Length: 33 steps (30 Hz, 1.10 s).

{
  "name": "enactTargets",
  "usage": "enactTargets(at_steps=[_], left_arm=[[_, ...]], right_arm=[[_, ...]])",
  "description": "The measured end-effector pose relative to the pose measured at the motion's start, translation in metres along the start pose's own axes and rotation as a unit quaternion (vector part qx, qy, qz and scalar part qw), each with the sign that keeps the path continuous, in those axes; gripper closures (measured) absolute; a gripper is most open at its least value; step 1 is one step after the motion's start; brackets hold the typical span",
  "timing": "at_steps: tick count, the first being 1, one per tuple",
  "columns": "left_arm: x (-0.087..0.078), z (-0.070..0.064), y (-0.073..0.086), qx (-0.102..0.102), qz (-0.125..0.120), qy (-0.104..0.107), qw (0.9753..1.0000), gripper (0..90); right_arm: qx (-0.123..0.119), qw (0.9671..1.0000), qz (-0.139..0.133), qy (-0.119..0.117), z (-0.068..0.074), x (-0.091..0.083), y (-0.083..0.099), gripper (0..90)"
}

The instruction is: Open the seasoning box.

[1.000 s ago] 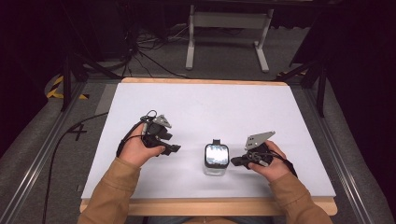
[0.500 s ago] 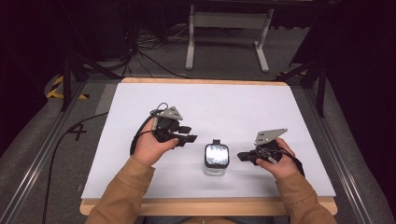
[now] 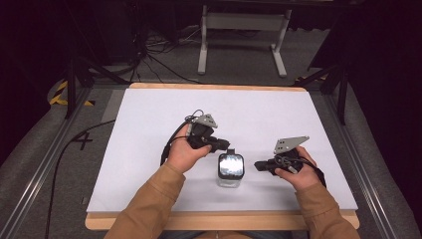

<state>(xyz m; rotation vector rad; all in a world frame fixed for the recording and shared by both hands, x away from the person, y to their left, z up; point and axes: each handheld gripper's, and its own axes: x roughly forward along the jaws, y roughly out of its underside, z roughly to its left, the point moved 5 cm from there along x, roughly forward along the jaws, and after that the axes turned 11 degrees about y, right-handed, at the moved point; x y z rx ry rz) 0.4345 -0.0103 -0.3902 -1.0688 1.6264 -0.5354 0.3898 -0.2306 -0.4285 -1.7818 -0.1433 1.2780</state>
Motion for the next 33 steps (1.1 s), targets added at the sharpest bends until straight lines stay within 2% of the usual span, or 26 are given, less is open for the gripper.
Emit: enactTargets(at_steps=[6,9,11,18,33], left_arm=[[0.01,0.004,-0.002,-0.005,0.006,0.004,1.0,86.6],[0.014,0.005,-0.002,-0.01,0.0,0.001,1.0,87.9],[0.014,0.006,-0.002,-0.011,0.006,-0.003,0.9999,89.3],[0.017,0.007,-0.002,-0.011,0.004,-0.008,0.9999,89.6],[0.017,0.008,-0.002,-0.022,0.005,-0.004,0.9997,89.7]], right_arm=[[-0.001,1.0,0.0,-0.002,0.001,0.0,0.0,87.7],[-0.002,1.0,-0.002,-0.004,0.002,0.001,-0.001,87.5],[-0.001,1.0,-0.001,-0.004,0.002,0.001,-0.001,87.3],[-0.001,1.0,0.0,-0.005,0.003,0.002,-0.001,87.1],[-0.005,1.0,0.0,-0.009,0.006,0.002,-0.002,86.6]])
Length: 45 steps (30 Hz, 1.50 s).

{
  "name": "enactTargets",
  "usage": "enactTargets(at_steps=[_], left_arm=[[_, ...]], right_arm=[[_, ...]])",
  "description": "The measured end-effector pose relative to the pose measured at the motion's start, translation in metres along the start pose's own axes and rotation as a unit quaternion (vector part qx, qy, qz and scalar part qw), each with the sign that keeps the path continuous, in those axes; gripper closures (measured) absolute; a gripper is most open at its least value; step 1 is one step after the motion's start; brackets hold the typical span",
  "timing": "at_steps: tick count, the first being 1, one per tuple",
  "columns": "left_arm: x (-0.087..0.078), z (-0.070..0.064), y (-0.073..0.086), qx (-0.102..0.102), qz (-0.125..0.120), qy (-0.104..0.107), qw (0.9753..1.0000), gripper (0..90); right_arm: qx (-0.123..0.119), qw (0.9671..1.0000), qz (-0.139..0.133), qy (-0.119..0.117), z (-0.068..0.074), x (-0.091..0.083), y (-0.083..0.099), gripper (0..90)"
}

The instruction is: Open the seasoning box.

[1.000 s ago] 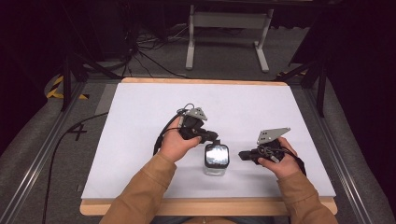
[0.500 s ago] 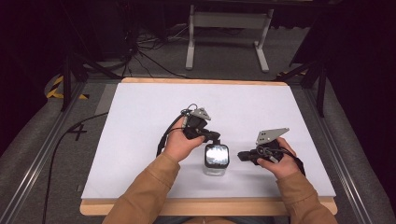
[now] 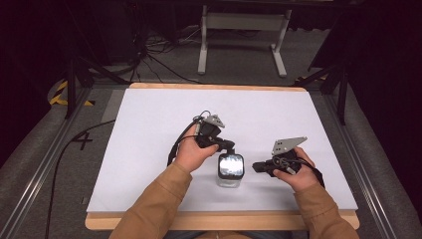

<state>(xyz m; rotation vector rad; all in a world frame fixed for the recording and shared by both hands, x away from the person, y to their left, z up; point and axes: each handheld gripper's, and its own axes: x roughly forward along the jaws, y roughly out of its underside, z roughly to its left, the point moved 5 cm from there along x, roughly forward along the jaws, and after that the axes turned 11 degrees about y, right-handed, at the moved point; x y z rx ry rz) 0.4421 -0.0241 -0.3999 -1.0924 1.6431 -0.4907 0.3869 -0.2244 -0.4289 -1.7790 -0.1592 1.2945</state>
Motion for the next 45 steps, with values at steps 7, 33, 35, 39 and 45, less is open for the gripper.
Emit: enactTargets(at_steps=[7,33,35,39,45], left_arm=[[0.0,0.001,0.0,-0.006,0.002,0.004,1.0,89.6],[-0.001,0.008,0.003,-0.013,0.006,-0.015,0.9998,89.7],[-0.002,0.009,0.004,-0.013,0.007,-0.019,0.9997,89.7],[-0.003,0.009,0.004,-0.014,0.003,-0.015,0.9998,89.6],[-0.009,0.005,0.004,-0.012,0.002,-0.014,0.9998,88.2]], right_arm=[[-0.005,1.0,-0.001,-0.003,0.002,-0.001,-0.002,86.6],[-0.032,0.9987,-0.033,-0.022,0.023,-0.01,-0.019,89.0],[-0.036,0.9983,-0.038,-0.024,0.028,-0.011,-0.022,89.3],[-0.046,0.9964,-0.063,-0.032,0.038,-0.013,-0.031,89.8],[-0.054,0.9955,-0.07,-0.033,0.044,-0.013,-0.035,89.9]])
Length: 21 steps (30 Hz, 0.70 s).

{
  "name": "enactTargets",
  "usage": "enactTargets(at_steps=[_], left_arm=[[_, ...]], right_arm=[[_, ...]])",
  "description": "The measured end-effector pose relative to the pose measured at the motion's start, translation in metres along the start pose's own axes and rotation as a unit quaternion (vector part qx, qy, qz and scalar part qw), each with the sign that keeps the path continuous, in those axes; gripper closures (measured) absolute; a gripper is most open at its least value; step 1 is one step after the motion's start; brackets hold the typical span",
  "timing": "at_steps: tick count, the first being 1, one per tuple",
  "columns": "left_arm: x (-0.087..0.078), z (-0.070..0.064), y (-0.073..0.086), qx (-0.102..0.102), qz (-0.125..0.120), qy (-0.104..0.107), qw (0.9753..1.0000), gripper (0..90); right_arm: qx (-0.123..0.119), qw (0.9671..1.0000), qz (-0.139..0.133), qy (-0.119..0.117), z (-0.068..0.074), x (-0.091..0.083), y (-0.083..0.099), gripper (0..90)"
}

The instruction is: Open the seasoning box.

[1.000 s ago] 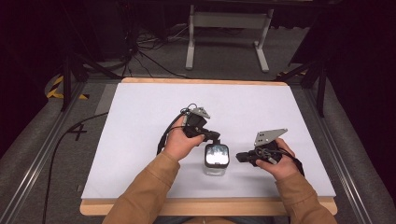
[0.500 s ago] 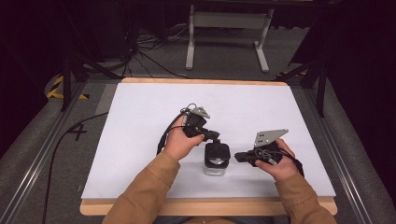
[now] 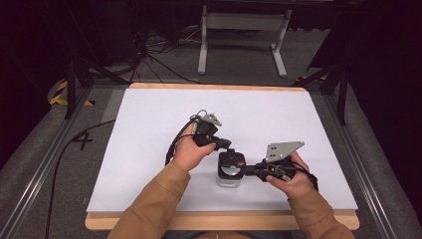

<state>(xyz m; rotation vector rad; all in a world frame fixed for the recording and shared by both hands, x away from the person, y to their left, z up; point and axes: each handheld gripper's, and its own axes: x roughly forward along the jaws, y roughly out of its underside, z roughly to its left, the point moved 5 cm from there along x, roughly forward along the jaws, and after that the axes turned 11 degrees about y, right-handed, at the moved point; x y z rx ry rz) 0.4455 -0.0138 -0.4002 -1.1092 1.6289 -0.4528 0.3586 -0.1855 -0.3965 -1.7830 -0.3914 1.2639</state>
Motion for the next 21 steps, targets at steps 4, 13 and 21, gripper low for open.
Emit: enactTargets(at_steps=[4,13,21], left_arm=[[-0.015,-0.008,-0.001,0.008,-0.014,-0.002,0.9999,88.3],[-0.049,-0.03,0.017,0.021,-0.015,-0.014,0.9996,86.6],[-0.05,-0.049,0.036,0.031,0.01,0.015,0.9994,87.8]], right_arm=[[0.001,1.0,-0.007,0.003,0.0,-0.001,-0.003,90.0],[0.002,0.9994,-0.03,0.016,-0.003,-0.006,-0.013,90.0],[-0.002,0.9988,-0.044,0.023,-0.005,-0.006,-0.02,90.0]])
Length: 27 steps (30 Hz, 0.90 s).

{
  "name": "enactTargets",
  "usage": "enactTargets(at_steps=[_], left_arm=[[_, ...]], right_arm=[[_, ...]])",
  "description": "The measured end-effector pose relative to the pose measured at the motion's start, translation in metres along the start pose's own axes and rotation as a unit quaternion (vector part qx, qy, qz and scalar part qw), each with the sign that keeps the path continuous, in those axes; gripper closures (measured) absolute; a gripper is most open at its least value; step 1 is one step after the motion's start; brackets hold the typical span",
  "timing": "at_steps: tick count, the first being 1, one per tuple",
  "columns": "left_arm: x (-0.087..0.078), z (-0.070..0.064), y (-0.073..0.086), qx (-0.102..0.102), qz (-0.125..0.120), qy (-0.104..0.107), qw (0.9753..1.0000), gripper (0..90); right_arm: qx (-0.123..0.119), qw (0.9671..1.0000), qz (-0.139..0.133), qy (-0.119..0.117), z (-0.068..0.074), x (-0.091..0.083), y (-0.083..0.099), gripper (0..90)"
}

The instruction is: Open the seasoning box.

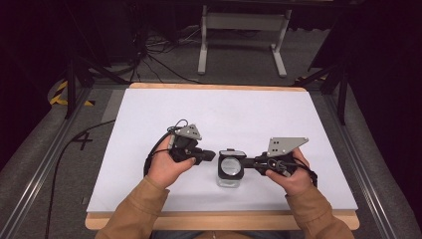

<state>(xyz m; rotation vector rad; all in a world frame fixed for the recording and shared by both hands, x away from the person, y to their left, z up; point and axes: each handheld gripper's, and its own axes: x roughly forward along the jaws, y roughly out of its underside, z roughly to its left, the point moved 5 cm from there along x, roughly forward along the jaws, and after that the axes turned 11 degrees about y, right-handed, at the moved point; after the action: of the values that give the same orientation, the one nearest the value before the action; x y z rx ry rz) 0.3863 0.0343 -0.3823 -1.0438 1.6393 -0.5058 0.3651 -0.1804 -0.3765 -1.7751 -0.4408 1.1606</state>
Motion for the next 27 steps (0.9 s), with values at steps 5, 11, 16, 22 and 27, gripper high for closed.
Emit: enactTargets(at_steps=[5,11,16,22,27], left_arm=[[0.017,-0.013,0.006,0.001,0.013,0.044,0.999,87.7],[0.028,-0.017,0.011,-0.004,0.018,0.061,0.998,86.9],[0.033,-0.017,0.012,-0.009,0.003,0.076,0.997,86.0],[0.04,-0.014,0.015,-0.014,-0.005,0.076,0.997,86.8],[0.042,-0.014,0.015,-0.017,-0.01,0.076,0.9969,87.1]], right_arm=[[0.002,0.9999,-0.007,0.01,-0.006,0.001,-0.002,90.0],[0.0,0.9992,-0.026,0.029,-0.012,0.005,-0.005,90.0],[0.001,0.9985,-0.036,0.042,-0.018,0.008,-0.006,90.0],[0.016,0.9974,-0.046,0.052,-0.024,0.01,-0.006,90.0],[0.027,0.9962,-0.057,0.06,-0.028,0.012,-0.005,90.0]])
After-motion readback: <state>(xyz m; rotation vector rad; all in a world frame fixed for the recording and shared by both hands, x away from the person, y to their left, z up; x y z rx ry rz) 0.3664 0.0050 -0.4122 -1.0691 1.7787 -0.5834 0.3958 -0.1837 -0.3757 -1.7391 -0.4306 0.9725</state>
